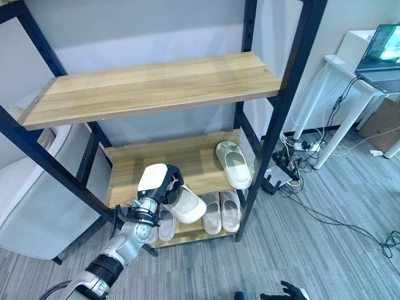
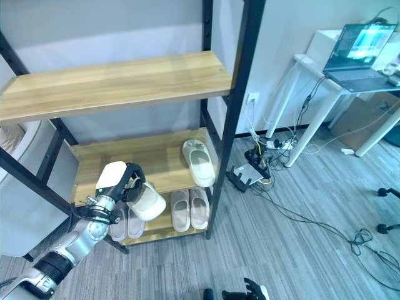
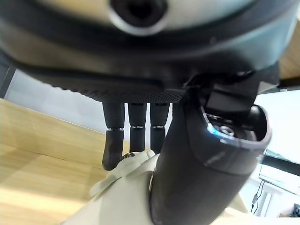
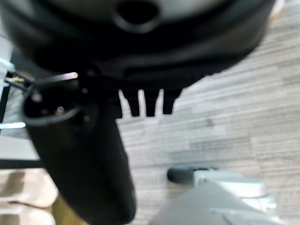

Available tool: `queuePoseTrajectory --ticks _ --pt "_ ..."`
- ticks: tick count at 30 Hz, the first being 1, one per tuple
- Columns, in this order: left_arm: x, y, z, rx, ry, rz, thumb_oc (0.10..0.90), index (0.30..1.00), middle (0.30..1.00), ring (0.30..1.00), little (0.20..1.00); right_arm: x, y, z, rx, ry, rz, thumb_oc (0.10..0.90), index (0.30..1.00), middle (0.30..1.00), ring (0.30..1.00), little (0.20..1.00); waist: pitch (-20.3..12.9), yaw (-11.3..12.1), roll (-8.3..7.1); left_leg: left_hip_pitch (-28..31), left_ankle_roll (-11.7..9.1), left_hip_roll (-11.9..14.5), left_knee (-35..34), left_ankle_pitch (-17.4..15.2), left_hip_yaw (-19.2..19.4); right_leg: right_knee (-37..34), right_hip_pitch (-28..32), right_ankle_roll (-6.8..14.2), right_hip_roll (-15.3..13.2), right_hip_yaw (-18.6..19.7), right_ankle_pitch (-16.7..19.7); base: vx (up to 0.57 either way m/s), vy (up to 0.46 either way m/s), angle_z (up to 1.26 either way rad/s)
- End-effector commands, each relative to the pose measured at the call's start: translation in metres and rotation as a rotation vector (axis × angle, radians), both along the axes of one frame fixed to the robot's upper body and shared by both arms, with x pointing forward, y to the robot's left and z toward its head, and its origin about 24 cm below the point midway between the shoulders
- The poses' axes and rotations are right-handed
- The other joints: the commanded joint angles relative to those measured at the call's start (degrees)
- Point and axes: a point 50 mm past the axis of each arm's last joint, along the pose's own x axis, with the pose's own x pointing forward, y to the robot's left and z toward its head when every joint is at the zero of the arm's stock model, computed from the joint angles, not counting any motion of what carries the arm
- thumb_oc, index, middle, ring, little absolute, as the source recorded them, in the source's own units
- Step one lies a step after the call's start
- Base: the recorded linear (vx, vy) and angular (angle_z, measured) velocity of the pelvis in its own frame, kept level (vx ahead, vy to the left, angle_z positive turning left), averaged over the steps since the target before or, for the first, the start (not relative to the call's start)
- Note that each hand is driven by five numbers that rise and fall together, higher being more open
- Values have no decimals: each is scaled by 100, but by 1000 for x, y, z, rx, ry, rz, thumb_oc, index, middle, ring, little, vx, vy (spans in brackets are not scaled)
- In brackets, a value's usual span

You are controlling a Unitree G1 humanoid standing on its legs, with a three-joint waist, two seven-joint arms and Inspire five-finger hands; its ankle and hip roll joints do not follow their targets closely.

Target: Arrange the slippers neatly on the shoe rack.

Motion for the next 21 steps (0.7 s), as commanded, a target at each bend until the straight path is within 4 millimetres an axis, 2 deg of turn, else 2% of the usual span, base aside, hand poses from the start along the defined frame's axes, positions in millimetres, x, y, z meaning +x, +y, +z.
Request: queuePoseTrajectory --ticks 1,2,3,4,6,7,9,11,13,15,18,21 --pt "33 7 67 -5 -280 8 400 300 300 300 300 35 -12 18 -61 -152 30 800 900 900 900 900 272 27 -296 -649 99 -241 1804 -379 81 325 617 -142 49 -340 -1104 -79 -97 2" --pt "34 7 67 -5 -281 8 400 300 300 300 300 35 -12 18 -61 -153 30 800 900 900 900 900 277 16 -289 -694 101 -235 1877 -408 63 326 612 -141 55 -352 -1106 -75 -47 -1" --pt "39 26 86 0 -354 75 400 300 300 300 300 -4 -37 17 14 -111 -50 800 900 900 900 900 413 -85 -366 -1078 212 -431 1871 -446 196 346 609 -110 47 -306 -1123 -37 -14 2" --pt "37 33 92 8 -372 92 400 300 300 300 300 -7 -43 19 26 -117 -75 800 900 900 900 900 402 -57 -393 -1299 266 -585 1627 -386 204 341 555 -101 44 -270 -1078 4 -13 20" --pt "35 44 96 33 -393 126 400 300 300 300 300 -7 -51 21 12 -133 -141 800 900 900 900 900 479 58 -349 -1709 239 -747 1217 -59 116 343 594 -100 146 -165 -1069 112 44 0" --pt "33 50 91 41 -378 145 400 300 300 300 300 -5 -50 20 18 -135 -142 800 900 900 900 900 409 80 -268 -1460 272 -770 702 -21 54 353 572 -55 221 -69 -1100 187 115 -52" --pt "29 55 87 49 -364 159 400 300 300 300 300 -9 -46 18 19 -125 -142 800 900 900 900 900 339 81 -202 -1224 396 -893 398 36 -227 379 604 -30 252 29 -1164 204 139 -87" --pt "27 54 84 43 -354 148 400 300 300 300 300 -9 -46 18 16 -136 -151 800 900 900 900 900 211 24 -251 -1141 476 -964 412 -38 -236 407 627 21 171 59 -1257 275 178 -104" --pt "19 62 80 42 -341 174 400 300 300 300 300 -5 -30 20 20 -178 -84 800 900 900 900 900 113 -5 -325 -871 658 -1064 441 -289 -105 928 550 137 12 198 -1423 328 264 -14" --pt "17 65 80 39 -341 188 400 300 300 300 300 -3 -23 20 27 -188 -56 800 900 900 900 900 105 -6 -338 -784 702 -1090 435 -364 -56 1238 436 226 -28 230 -1451 128 153 -43" --pt "17 71 88 41 -377 212 400 300 300 300 300 9 -11 25 32 -235 14 800 900 900 900 900 378 -127 -260 -589 833 -1040 522 -541 25 2698 -349 537 -93 345 -1071 24 159 -34" --pt "19 72 90 46 -384 225 400 300 300 300 300 6 -10 25 33 -232 16 800 900 900 900 900 417 -190 -242 -477 854 -1077 563 -655 -27 2773 -535 502 -160 317 -1060 100 70 -17"
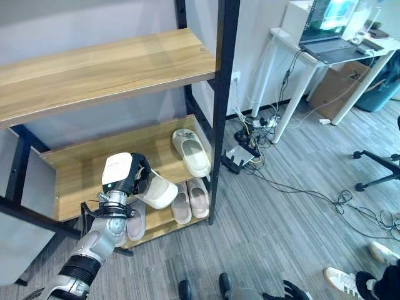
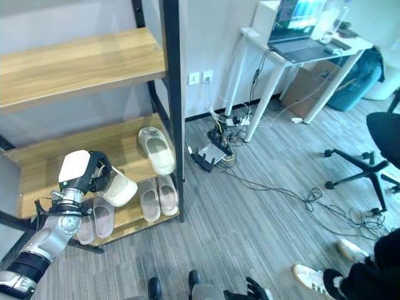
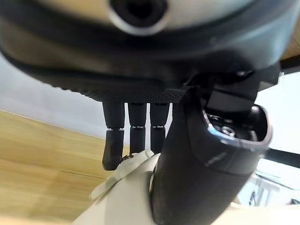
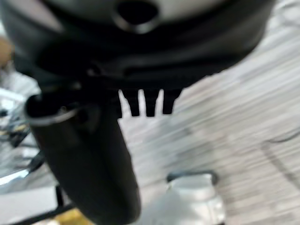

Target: Arrange the slippers neatly on the shoe rack.

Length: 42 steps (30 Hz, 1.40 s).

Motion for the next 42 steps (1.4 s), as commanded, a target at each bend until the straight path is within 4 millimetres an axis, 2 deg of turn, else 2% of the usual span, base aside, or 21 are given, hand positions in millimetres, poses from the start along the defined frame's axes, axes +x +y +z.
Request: queuePoseTrajectory --ticks 1,3,4,5,6,7,10,13,18,24,30,32,38,40,42 --pt "16 16 59 30 -259 36 400 300 300 300 300 5 -14 10 -56 -65 8 800 900 900 900 900 -312 -122 67 -250 -196 42 418 -459 -256 294 356 313 -220 -36 -448 180 -16 5" --pt "18 17 61 29 -266 41 400 300 300 300 300 3 -19 10 -64 -56 -6 800 900 900 900 900 -314 -229 97 -75 -231 16 307 -528 -327 -375 224 326 -260 -93 -194 182 -34 4" --pt "18 17 61 29 -266 41 400 300 300 300 300 3 -19 10 -65 -56 -6 800 900 900 900 900 -308 -234 100 -68 -231 19 305 -527 -333 -388 237 326 -259 -100 -188 182 -46 17" --pt "22 16 61 44 -261 43 400 300 300 300 300 -3 -20 9 -62 -40 -15 800 900 900 900 900 -302 -377 76 127 -265 -55 245 -581 -422 -700 188 418 -165 40 -39 121 -27 29" --pt "22 16 61 44 -261 43 400 300 300 300 300 -3 -20 9 -62 -40 -15 800 900 900 900 900 -295 -379 77 136 -265 -54 241 -580 -425 -707 199 417 -164 37 -37 284 -107 42" --pt "23 19 58 78 -231 43 400 300 300 300 300 -11 -24 10 -71 -20 2 800 900 900 900 900 -437 -410 42 238 -273 -73 128 -615 -351 -994 435 364 -131 187 25 166 -79 30" --pt "23 19 57 76 -226 41 400 300 300 300 300 -14 -25 10 -75 -16 5 800 900 900 900 900 -497 -389 50 295 -286 -60 27 -589 -334 -1099 536 340 -116 207 40 134 -70 12" --pt "24 20 52 59 -210 43 400 300 300 300 300 -14 -32 14 -90 -23 19 800 900 900 900 900 -626 -393 94 348 -347 -8 -252 -502 -349 -1497 754 298 -89 154 75 99 -77 1" --pt "30 19 44 65 -178 63 400 300 300 300 300 -17 -41 14 -119 -10 -1 800 900 900 900 900 -643 -410 135 318 -390 39 -407 -433 -412 -1792 882 282 -61 82 112 57 -36 -2" --pt "37 22 46 72 -175 89 400 300 300 300 300 -18 -43 14 -127 -10 -25 800 900 900 900 900 -605 -445 162 179 -433 61 -433 -405 -437 -1992 883 282 -77 26 152 0 0 0" --pt "41 26 59 94 -234 104 400 300 300 300 300 -13 -41 15 -136 -27 -15 800 900 900 900 900 -460 -446 173 -57 -455 80 -433 -358 -425 -2077 708 293 -72 45 223 -14 2 0" --pt "43 21 71 113 -302 94 400 300 300 300 300 -10 -38 15 -138 -41 -10 800 900 900 900 900 -371 -435 161 -224 -464 83 -433 -324 -402 -2095 573 305 -65 65 252 -66 11 0" --pt "49 8 84 168 -376 50 400 300 300 300 300 -4 -33 16 -138 -63 10 800 900 900 900 900 -325 -425 117 -393 -466 83 -433 -297 -383 -2116 428 314 -55 89 294 0 0 0" --pt "54 -2 87 178 -387 20 400 300 300 300 300 -11 -35 9 -149 -4 -8 800 900 900 900 900 -292 -429 119 -470 -461 81 -433 -271 -367 -2108 349 315 -53 99 317 -6 11 2" --pt "58 -10 93 181 -400 -5 400 300 300 300 300 -3 -40 9 -161 -6 -28 800 900 900 900 900 -259 -420 113 -564 -456 78 -433 -256 -367 -2094 237 315 -48 124 345 -10 10 2"
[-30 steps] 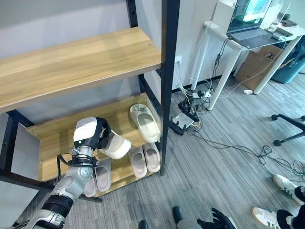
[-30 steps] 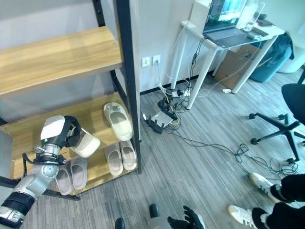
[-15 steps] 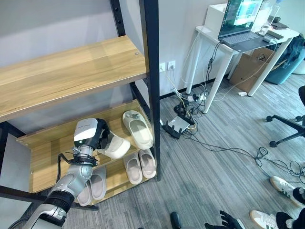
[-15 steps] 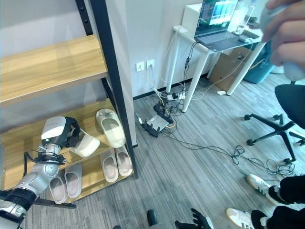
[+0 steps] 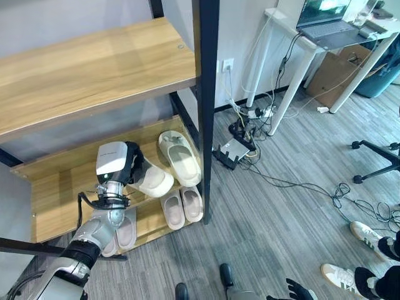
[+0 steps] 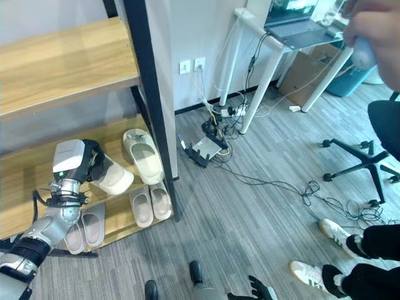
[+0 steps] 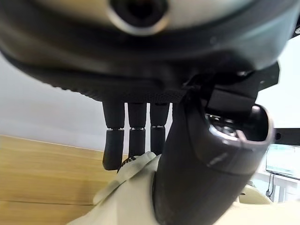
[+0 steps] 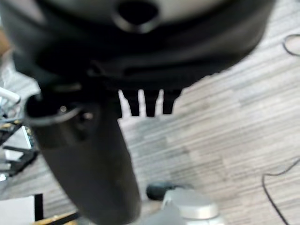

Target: Arrange the slippers neatly on the shoe rack.

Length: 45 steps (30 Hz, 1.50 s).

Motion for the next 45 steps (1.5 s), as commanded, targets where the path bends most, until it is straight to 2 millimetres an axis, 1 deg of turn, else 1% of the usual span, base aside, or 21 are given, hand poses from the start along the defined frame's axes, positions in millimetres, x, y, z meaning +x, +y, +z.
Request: queuePoseTrajectory --ticks 1,5,8,13,15,16,17,19,25,26,28,30,36,41,45 --pt "32 -14 74 62 -244 -60 400 300 300 300 300 28 -20 13 -76 -99 -46 800 900 900 900 900 220 -95 96 -54 38 -209 45 -378 67 187 165 512 -13 290 -689 -32 28 0" --pt "42 -23 86 98 -261 -75 400 300 300 300 300 43 -23 18 -97 -133 -37 800 900 900 900 900 279 -97 56 -261 45 -206 45 -317 80 185 -21 517 -3 290 -624 -13 15 0" --pt "50 -30 95 176 -257 -85 400 300 300 300 300 54 -24 22 -103 -167 -27 800 900 900 900 900 319 -100 6 -407 45 -201 45 -276 85 160 -147 534 3 288 -567 0 0 0" --pt "59 -35 111 294 -267 -78 400 300 300 300 300 63 -22 25 -106 -196 -13 800 900 900 900 900 355 -79 -71 -566 53 -199 45 -237 68 128 -252 549 6 282 -515 -1 4 1" --pt "61 -40 114 320 -267 -88 403 305 305 305 305 66 -21 26 -105 -204 -9 800 900 900 900 900 376 -66 -94 -587 56 -204 45 -228 50 133 -274 549 11 267 -517 -1 12 2" --pt "61 -42 114 334 -265 -89 631 646 646 646 646 67 -21 27 -106 -208 -9 800 900 900 900 900 391 -61 -106 -592 57 -202 45 -228 38 137 -275 550 9 255 -520 0 0 0" --pt "62 -43 115 343 -261 -90 800 900 900 900 900 68 -21 27 -104 -211 -7 800 900 900 900 900 409 -56 -122 -589 57 -202 45 -229 33 140 -269 549 11 247 -523 0 0 0" --pt "61 -44 110 334 -239 -97 800 900 900 900 900 68 -19 27 -97 -218 -4 800 900 900 900 900 421 -21 -161 -557 59 -204 45 -239 34 137 -244 556 17 221 -538 0 0 0" --pt "56 -43 98 261 -216 -101 800 900 900 900 900 67 -16 26 -86 -216 -4 800 900 900 900 900 437 33 -198 -486 72 -208 45 -264 15 142 -180 542 15 208 -574 0 0 0" --pt "53 -43 90 207 -192 -115 800 900 900 900 900 64 -16 25 -80 -204 -6 800 900 900 900 900 446 64 -210 -418 77 -214 45 -278 1 148 -120 532 18 195 -607 0 0 0" --pt "52 -42 90 205 -190 -114 800 900 900 900 900 63 -16 25 -81 -203 -5 800 900 900 900 900 451 58 -207 -406 77 -214 45 -281 0 148 -107 532 19 194 -610 0 0 0" --pt "46 -40 89 216 -180 -141 800 900 900 900 900 60 -17 23 -74 -186 -9 800 900 900 900 900 456 104 -208 -333 84 -221 45 -308 2 152 -45 525 19 186 -630 1 6 -2" --pt "42 -38 84 197 -160 -147 800 900 900 900 900 50 -17 18 -67 -145 -19 800 900 900 900 900 463 149 -219 -268 89 -230 45 -320 3 141 39 529 1 155 -639 0 0 0" --pt "38 -39 77 157 -138 -161 800 900 900 900 900 42 -17 14 -56 -109 -32 800 900 900 900 900 457 192 -246 -218 99 -228 45 -335 6 144 89 536 2 162 -651 0 0 0" --pt "36 -40 78 126 -144 -174 800 900 900 900 900 37 -17 11 -48 -85 -40 800 900 900 900 900 439 217 -271 -182 106 -226 45 -341 6 156 127 537 1 148 -665 0 0 0"
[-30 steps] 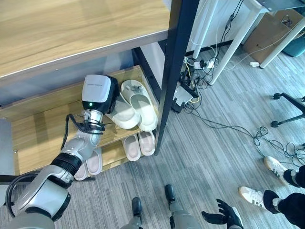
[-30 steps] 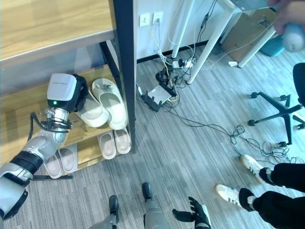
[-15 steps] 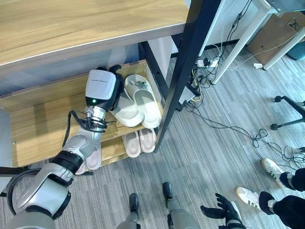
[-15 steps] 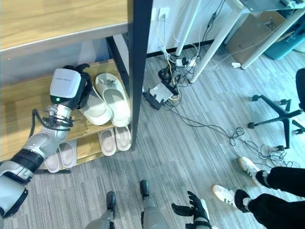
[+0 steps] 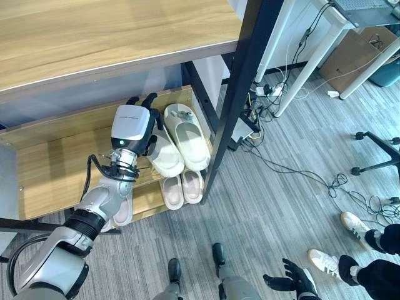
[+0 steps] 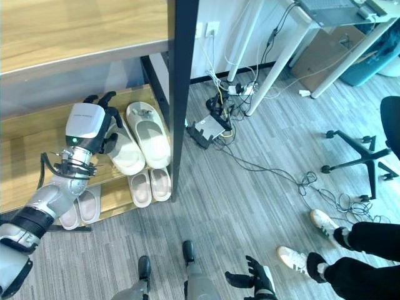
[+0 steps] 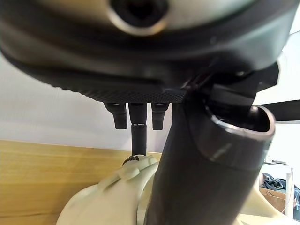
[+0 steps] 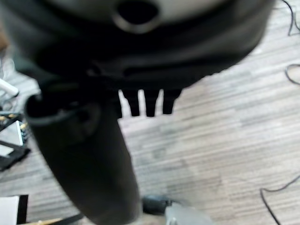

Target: Arrange the slippers neatly on the shoe rack.

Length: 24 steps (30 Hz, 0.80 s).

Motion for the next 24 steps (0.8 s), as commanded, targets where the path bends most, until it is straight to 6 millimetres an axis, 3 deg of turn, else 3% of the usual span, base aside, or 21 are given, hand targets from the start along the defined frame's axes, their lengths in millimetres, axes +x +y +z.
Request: queuePoseTrajectory --ticks 1,5,7,10,16,23,24 --pt "8 -7 20 -64 -46 -25 800 900 900 900 900 -16 -19 2 -33 17 -64 800 900 900 900 900 -73 63 140 51 23 -91 23 -437 16 155 335 421 127 165 -772 0 0 0" --pt "6 -9 23 -55 -52 -39 800 900 900 900 900 -21 -18 0 -28 42 -70 800 900 900 900 900 -98 83 124 85 25 -91 23 -440 11 156 370 424 120 155 -767 0 0 0" --pt "1 -10 11 -39 -15 -45 800 900 900 900 900 -11 -15 1 -24 19 -54 800 900 900 900 900 -126 164 120 90 30 -98 23 -436 -28 144 398 414 119 128 -784 0 0 0" --pt "2 -13 2 -67 5 -32 800 900 900 900 900 -13 -10 -1 -24 36 -42 800 900 900 900 900 -209 159 105 162 37 -95 23 -469 -31 133 448 406 124 144 -796 7 -11 7" --pt "3 -11 1 -74 12 -25 800 900 900 900 900 -17 -15 -2 -51 56 -53 800 900 900 900 900 -265 171 106 202 42 -105 23 -478 -43 124 486 414 112 124 -783 1 -2 2" --pt "-2 -10 2 -196 -4 -42 800 900 900 900 900 -24 -7 -8 -31 97 -54 800 900 900 900 900 -380 211 125 291 39 -125 23 -499 -54 103 587 400 93 96 -797 0 0 0" --pt "-6 -10 4 -282 -32 -57 800 900 900 900 900 -27 -3 -10 -17 110 -56 800 900 900 900 900 -416 233 120 314 38 -133 23 -508 -53 97 619 393 93 97 -806 57 -16 -1"
